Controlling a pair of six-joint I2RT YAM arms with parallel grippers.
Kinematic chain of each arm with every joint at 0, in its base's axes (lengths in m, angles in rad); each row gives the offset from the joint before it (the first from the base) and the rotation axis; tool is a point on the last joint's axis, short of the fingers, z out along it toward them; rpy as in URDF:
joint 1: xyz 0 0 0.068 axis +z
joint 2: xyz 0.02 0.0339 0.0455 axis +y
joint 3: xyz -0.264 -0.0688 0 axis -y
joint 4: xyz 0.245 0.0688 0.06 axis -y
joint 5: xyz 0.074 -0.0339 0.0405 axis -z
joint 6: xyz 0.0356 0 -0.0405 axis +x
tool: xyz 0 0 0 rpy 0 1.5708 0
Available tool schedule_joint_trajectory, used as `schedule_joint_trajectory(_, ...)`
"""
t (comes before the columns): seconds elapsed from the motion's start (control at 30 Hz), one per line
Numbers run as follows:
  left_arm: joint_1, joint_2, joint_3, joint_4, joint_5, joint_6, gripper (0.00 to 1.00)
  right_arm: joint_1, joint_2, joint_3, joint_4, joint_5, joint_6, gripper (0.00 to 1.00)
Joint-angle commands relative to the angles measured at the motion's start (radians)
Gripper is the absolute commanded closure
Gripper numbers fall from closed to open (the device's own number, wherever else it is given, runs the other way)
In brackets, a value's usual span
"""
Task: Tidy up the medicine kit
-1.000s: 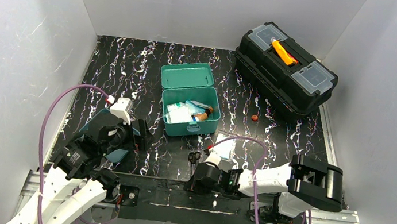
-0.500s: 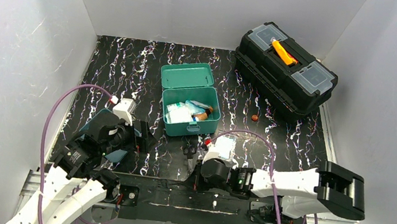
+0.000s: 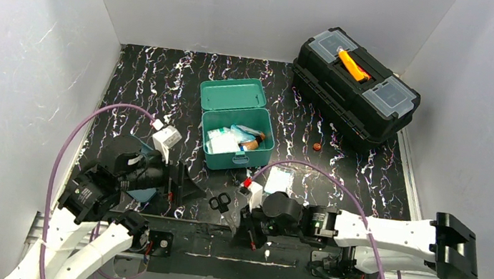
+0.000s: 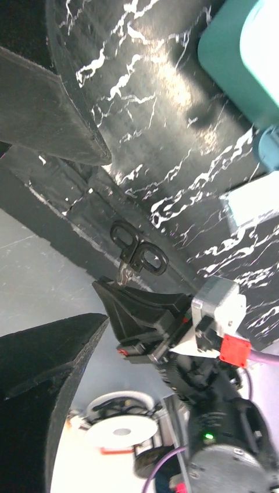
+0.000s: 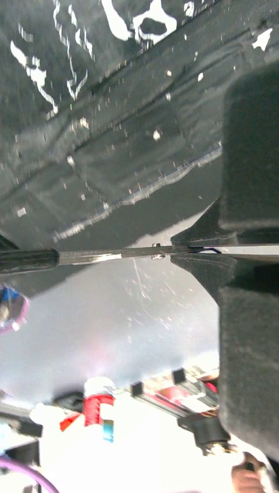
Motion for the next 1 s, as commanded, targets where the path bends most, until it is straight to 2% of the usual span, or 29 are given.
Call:
schedule_joint_trajectory(0.0, -0.004, 0.011, 0.022, -0.037, 0.197, 0.044, 0.02, -0.003, -0.07, 0.064, -0.043, -0.208, -0.123, 0.99)
schedule_joint_trajectory(0.27, -0.005, -0.007, -0.019, -0.002, 0.446, 0.047, 0.02, -0.021, -0.117, 0.101, 0.015, -0.459, -0.153, 0.99)
schedule_joint_trajectory(0.47, -0.004, -0.001, -0.052, 0.025, 0.547, 0.037, 0.03, -0.022, -0.064, 0.192, -0.037, -0.511, -0.186, 0.99)
schedule_joint_trajectory(0.73, -0.004, -0.014, -0.058, 0.054, 0.639, 0.022, 0.15, -0.022, 0.045, 0.277, -0.056, -0.577, -0.2, 0.99)
schedule_joint_trajectory(0.97, -0.004, -0.033, -0.066, 0.073, 0.672, 0.005, 0.31, -0.026, 0.068, 0.291, -0.063, -0.584, -0.199, 0.99)
